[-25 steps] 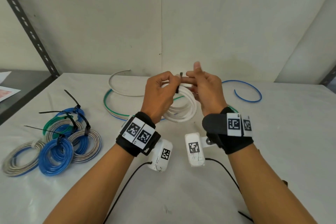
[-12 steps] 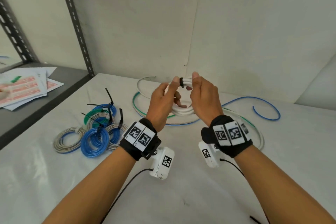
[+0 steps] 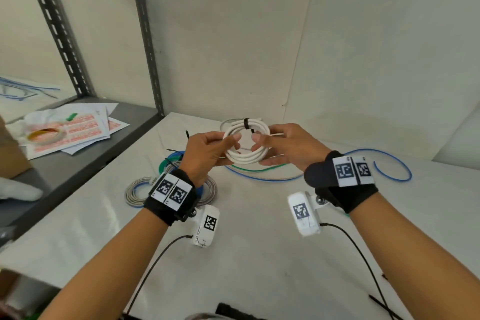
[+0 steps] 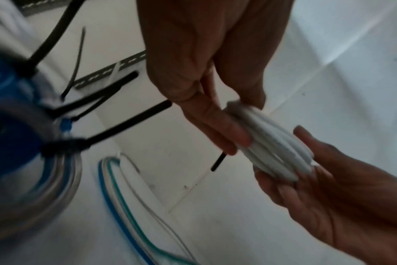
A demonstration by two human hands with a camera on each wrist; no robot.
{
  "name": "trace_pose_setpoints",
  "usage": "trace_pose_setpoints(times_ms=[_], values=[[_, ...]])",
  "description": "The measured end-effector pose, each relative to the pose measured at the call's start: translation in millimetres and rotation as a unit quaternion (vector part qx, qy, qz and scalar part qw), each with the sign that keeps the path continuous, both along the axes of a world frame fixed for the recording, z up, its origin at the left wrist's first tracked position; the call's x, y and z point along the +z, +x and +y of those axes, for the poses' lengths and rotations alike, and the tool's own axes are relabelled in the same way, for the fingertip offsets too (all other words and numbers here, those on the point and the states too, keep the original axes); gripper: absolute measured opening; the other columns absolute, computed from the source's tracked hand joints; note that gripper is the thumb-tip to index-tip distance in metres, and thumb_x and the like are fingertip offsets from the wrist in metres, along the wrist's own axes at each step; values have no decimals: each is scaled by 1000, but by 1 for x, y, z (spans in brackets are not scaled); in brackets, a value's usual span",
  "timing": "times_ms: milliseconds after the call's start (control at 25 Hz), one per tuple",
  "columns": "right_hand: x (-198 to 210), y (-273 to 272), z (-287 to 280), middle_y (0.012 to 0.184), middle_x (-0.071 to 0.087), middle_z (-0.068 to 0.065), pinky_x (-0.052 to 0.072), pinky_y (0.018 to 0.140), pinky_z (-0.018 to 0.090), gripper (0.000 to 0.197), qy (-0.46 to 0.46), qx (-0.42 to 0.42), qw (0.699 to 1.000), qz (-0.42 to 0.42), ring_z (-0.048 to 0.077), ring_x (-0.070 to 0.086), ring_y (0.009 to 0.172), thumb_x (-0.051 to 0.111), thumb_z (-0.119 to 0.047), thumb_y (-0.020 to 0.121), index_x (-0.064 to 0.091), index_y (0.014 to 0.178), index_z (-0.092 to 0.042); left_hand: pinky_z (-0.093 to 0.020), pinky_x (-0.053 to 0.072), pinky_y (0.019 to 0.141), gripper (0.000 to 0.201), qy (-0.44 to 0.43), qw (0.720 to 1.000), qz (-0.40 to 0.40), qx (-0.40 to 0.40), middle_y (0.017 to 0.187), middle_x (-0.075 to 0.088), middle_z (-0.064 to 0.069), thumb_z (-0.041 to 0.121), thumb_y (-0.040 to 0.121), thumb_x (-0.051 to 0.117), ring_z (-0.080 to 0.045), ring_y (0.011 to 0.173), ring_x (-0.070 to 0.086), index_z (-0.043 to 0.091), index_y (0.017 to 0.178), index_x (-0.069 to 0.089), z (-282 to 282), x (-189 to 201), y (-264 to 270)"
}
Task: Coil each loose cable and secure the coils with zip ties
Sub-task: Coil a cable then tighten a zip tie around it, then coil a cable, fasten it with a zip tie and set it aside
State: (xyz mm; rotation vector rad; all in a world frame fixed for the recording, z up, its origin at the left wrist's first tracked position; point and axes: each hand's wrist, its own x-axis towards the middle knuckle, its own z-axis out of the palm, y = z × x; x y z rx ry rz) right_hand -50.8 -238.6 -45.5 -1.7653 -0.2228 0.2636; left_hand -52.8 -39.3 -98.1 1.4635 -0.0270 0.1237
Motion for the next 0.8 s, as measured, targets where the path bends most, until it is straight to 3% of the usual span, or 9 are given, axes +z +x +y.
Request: trace_pose_setpoints(times_ms=[80,160,240,320,400,520,640,720,800], values=[[0,-2,8,89,73,6,62,73,40,40,-109,-74,986,-101,25,72,81,85,-40,77,69,102,-15,-40,63,76,40,46,998,-28,23,102,75,-13,39,91,71,-25,90,75,3,109,71,-3,10,-6],[-1,-6,19,93,71,0,56,77,39,54,-305,-108,920,-220,21,68,85,87,-52,68,66,106,-20,-39,63,77,51,48,998,-9,-33,104,75,-14,49,92,65,-23,90,75,2,110,71,-7,22,-15],[-3,-18,27,103,68,1,54,82,37,57,-365,-28,897,-248,22,65,92,87,-41,72,63,118,-17,-38,62,81,50,39,991,35,-125,107,75,-18,42,91,68,-27,91,74,-3,113,69,-3,24,-24],[-6,-23,23,104,69,3,57,81,31,51,-286,87,934,-195,18,68,87,85,-20,79,64,124,-12,-39,62,83,35,39,988,57,-135,108,74,-21,21,93,70,-32,98,72,-4,117,66,10,16,-30],[-12,-20,14,87,71,6,57,66,26,23,-187,69,968,-153,13,68,67,76,-8,86,71,109,-4,-42,62,84,27,50,988,87,-120,107,74,-20,11,95,66,-33,101,71,-5,117,65,27,5,-36],[-34,-8,7,75,69,7,49,52,25,30,-166,-55,981,-84,13,61,53,69,-33,94,69,93,-3,-41,63,77,20,-1,979,148,-138,98,76,-15,11,102,52,-26,90,73,0,112,66,43,-1,-47],[-58,-7,23,89,69,12,54,54,25,28,-51,28,996,70,21,59,61,62,-32,99,66,99,-5,-38,63,69,24,-27,969,196,-151,89,74,-12,11,102,44,-21,78,73,2,109,66,48,-4,-50],[-71,-3,34,81,68,11,60,58,26,20,-52,45,995,70,22,61,58,62,-23,99,67,98,-3,-39,63,72,23,34,966,205,-156,95,73,-16,9,102,45,-23,83,72,0,108,66,49,-8,-48],[-86,2,41,76,68,12,62,60,29,16,-94,52,991,77,24,67,55,63,-18,98,65,95,-2,-38,63,76,24,202,950,179,-158,106,71,-21,5,101,46,-27,93,72,-3,113,65,51,-15,-42]])
